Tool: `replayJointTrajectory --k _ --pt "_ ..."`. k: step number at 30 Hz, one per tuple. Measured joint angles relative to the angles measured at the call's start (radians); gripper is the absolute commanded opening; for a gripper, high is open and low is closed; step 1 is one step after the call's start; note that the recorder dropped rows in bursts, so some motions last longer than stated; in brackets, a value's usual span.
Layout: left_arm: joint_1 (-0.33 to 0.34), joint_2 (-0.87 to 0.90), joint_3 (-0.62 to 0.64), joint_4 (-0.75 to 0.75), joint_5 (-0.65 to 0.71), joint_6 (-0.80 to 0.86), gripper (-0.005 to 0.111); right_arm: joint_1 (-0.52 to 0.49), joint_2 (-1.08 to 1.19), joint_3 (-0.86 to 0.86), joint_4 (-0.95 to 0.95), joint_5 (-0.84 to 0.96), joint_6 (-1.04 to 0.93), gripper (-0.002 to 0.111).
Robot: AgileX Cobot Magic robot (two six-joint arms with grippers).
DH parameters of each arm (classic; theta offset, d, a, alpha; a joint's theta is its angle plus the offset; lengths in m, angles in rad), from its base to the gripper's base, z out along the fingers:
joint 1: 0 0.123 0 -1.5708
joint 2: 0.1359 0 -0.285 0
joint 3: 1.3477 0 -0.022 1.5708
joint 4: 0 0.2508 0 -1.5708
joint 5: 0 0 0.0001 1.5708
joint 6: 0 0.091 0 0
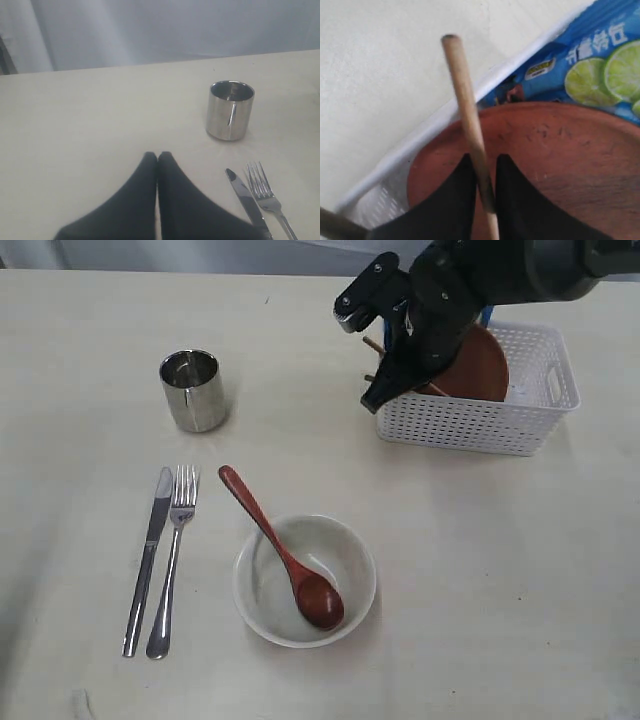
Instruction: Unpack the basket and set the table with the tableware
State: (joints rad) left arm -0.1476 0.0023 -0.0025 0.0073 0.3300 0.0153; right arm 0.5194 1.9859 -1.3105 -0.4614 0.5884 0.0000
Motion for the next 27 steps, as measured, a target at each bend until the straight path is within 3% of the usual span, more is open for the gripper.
replayJointTrajectory --k 9,27 --pt "0.0 0.0 0.0 0.0 0.0 0.0 0.0 0.0 0.0 -0.001 -0.03 0.016 0.0 -0.001" --pt "0.0 0.0 0.0 0.0 0.0 0.0 0.0 0.0 -0.25 -0.001 -0.03 0.048 0.033 -0.001"
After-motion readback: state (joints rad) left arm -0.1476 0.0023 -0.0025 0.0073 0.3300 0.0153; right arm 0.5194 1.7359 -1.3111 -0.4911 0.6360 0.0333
